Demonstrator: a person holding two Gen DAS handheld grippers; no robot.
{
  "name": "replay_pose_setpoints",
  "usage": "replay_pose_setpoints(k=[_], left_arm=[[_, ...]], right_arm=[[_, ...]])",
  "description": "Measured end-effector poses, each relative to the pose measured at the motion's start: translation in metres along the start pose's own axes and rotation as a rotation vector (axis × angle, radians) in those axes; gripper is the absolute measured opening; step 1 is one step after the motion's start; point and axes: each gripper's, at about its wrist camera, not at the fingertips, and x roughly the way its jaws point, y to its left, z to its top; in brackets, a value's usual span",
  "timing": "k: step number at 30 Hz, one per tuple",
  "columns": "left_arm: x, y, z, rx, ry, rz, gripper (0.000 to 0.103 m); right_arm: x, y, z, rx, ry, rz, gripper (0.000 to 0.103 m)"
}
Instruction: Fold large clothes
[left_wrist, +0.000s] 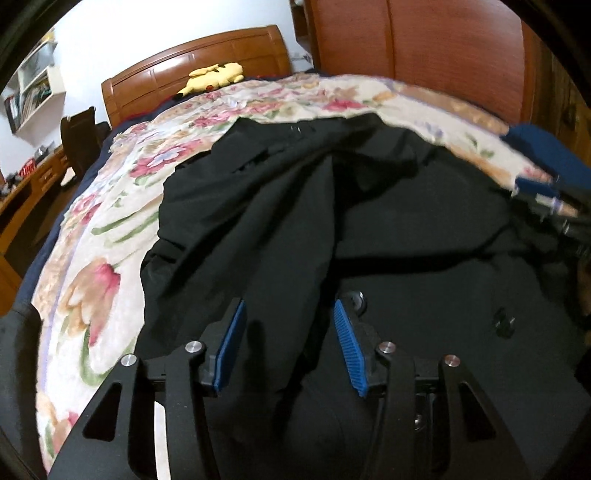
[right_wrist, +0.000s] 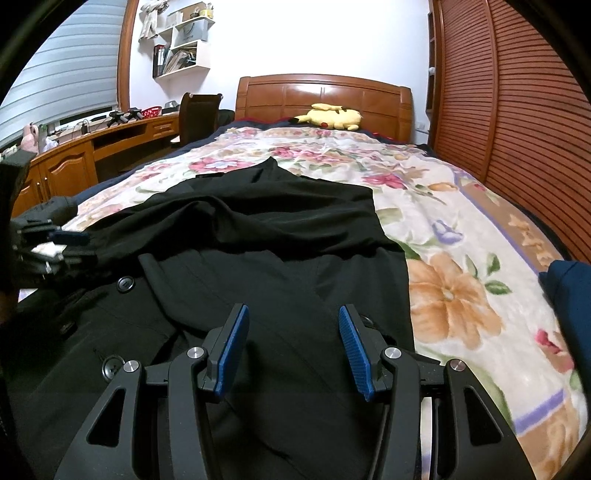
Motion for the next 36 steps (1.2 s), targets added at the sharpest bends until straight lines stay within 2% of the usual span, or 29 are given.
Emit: replay_pose_setpoints(k=[1,3,4,5,7,10,16,24,26,28,30,31,33,36], left_arm=[[0.003,-0.003,-0.001,0.018,0.008,0.015,0.05],[0.009,-0.004,-0.003,0.044,0.034,0.03,0.029],[0.011,-0.004,-0.004,0.046,0.053,0.018,0.024],[0.012,-0.002,-0.006,0.044,0.06,0.007,0.015],[0.006,0.001,-0.007,0.048,0.046,0.018,0.008],[-0.015,0.01,-0.001,0.035,-0.016,0.033,0.006],[-0.06,0.025,-0.001,0.012,-0.105,-0.007,0.006],[-0.078,0.016,-0.021,0.039,-0.117,-0.04,0.007],[-0.08,0.016,-0.024,0.029,-0.121,-0.059,0.011],[-0.084,0.017,-0.027,0.013,-0.137,-0.055,0.021],[-0.091,0.019,-0.032,-0.002,-0.162,-0.04,0.048],[-0.094,0.02,-0.035,-0.012,-0.179,-0.034,0.053],[-0.097,0.026,-0.041,-0.044,-0.199,-0.038,0.081],[-0.098,0.037,-0.051,-0.099,-0.207,-0.048,0.083]], right_arm=[[0.0,-0.001,0.0,0.001,0.0,0.001,0.053],[0.0,-0.002,0.0,0.002,-0.001,0.004,0.053],[0.0,-0.002,0.0,0.002,-0.001,0.004,0.053],[0.0,-0.002,0.0,0.002,-0.001,0.005,0.053],[-0.001,-0.003,-0.001,0.002,-0.001,0.007,0.053],[-0.002,-0.002,-0.001,0.002,-0.003,0.009,0.053],[-0.002,-0.002,-0.001,0.004,-0.003,0.012,0.053],[-0.003,0.0,-0.002,-0.005,-0.001,0.004,0.053],[-0.003,0.0,-0.002,-0.006,0.0,0.002,0.053],[-0.003,0.0,-0.001,-0.005,0.0,0.003,0.053],[-0.004,-0.001,-0.001,-0.002,-0.001,0.007,0.053],[-0.004,-0.001,0.0,-0.001,-0.001,0.011,0.053],[-0.006,-0.002,0.001,-0.002,-0.004,0.014,0.053],[-0.009,-0.003,0.002,-0.006,-0.014,0.016,0.053]])
